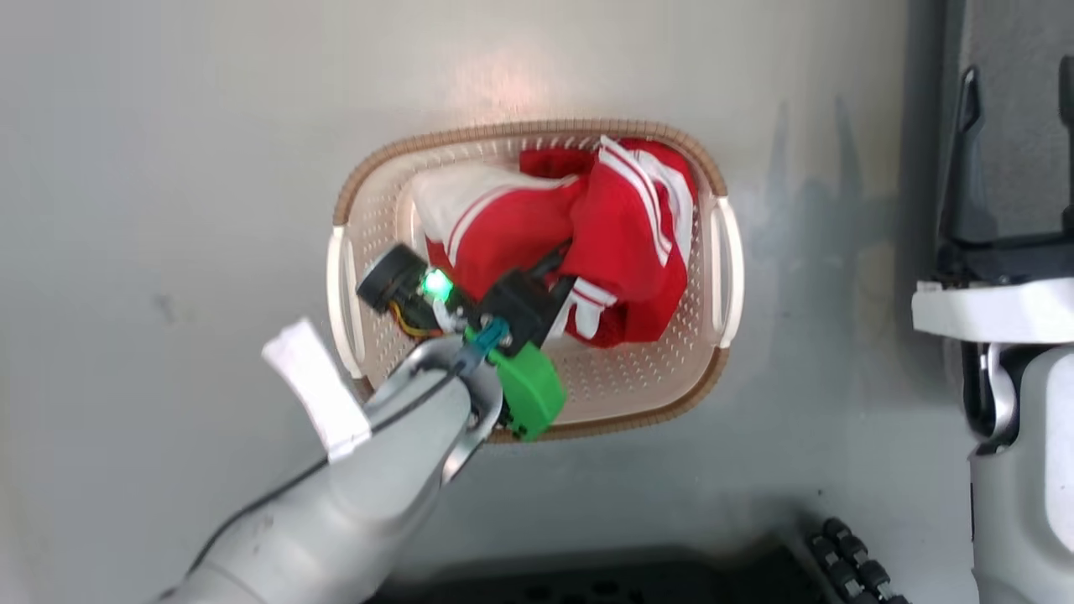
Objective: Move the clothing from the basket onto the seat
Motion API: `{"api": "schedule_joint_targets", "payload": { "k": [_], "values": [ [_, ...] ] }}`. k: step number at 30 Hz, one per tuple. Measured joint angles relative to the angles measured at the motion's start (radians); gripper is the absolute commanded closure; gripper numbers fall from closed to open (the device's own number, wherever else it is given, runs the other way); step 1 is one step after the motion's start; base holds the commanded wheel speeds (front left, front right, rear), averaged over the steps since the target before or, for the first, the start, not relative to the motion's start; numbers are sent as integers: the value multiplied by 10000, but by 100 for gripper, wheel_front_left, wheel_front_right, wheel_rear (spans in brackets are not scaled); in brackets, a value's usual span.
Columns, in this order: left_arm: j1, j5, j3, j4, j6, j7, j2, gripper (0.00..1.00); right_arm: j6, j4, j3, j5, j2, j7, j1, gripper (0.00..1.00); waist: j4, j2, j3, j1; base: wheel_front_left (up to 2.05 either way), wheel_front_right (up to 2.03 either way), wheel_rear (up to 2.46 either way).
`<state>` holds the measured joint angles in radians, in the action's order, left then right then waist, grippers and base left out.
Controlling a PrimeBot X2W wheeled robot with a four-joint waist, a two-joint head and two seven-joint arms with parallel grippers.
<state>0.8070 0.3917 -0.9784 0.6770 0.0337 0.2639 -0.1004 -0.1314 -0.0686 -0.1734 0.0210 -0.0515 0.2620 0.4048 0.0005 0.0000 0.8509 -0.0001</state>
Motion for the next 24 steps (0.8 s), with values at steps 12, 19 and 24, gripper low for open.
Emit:
{"api": "schedule_joint_targets", "payload": {
  "k": [12,19,24],
  "values": [
    [-3644,-1068,2821,-2757,-171,2,-144,100,0,1066,401,-681,21,0,-1672,0,95,0,-2960,0,0,0,0],
    [-5178,-1392,4138,-3770,-117,2,31,100,0,1467,874,-903,23,0,-2885,0,182,0,-4907,0,0,0,0],
    [-5981,-1476,4957,-4278,-84,0,169,100,0,1605,1244,-1097,25,0,-3608,0,181,0,-6259,0,0,0,0]
  ]
}}
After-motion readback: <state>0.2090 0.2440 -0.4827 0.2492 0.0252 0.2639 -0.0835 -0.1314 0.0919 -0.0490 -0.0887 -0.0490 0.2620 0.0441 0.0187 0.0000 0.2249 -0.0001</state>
